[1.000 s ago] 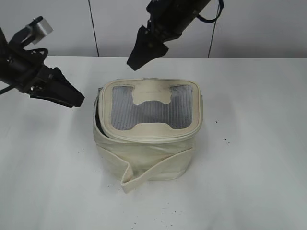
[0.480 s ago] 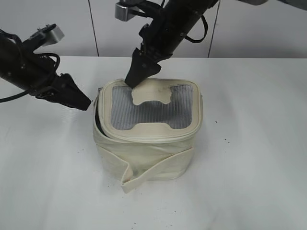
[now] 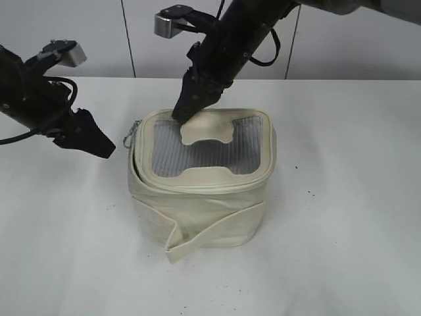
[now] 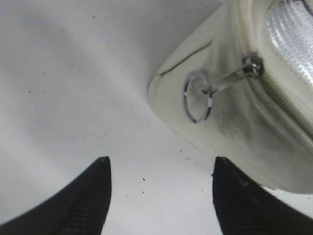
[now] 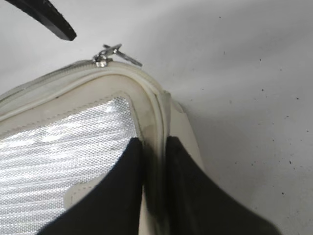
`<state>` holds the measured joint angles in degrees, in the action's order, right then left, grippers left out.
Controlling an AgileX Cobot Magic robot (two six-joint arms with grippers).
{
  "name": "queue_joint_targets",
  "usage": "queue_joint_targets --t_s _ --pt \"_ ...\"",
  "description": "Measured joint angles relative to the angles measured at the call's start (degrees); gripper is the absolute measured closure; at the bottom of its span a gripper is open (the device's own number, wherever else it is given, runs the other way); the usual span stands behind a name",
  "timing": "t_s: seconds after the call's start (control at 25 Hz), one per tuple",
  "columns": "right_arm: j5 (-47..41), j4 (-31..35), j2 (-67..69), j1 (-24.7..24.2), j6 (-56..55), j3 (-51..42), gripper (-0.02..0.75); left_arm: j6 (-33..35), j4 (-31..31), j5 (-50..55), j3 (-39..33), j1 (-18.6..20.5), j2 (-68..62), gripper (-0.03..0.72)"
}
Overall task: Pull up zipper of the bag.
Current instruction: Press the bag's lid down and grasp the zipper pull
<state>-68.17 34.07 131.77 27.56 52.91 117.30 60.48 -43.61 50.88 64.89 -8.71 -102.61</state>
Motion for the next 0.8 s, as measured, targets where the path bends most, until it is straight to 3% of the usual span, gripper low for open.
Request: queue_joint_targets --t_s 0.16,0.48,0.8 --pt "-1.0 -0.2 0.0 0.0 0.0 0.1 0.716 3.0 0.0 -0.6 0.0 -0.4 1.3 0.176" --pt "-1.2 -0.4 0.0 0.0 0.0 0.1 0.718 8.3 2.9 -5.5 0.0 -6.5 2.9 0.143" --pt "-1.3 -0.4 0.0 0.0 0.0 0.1 0.72 8.3 3.7 -14.7 0.0 -8.7 2.3 0.142"
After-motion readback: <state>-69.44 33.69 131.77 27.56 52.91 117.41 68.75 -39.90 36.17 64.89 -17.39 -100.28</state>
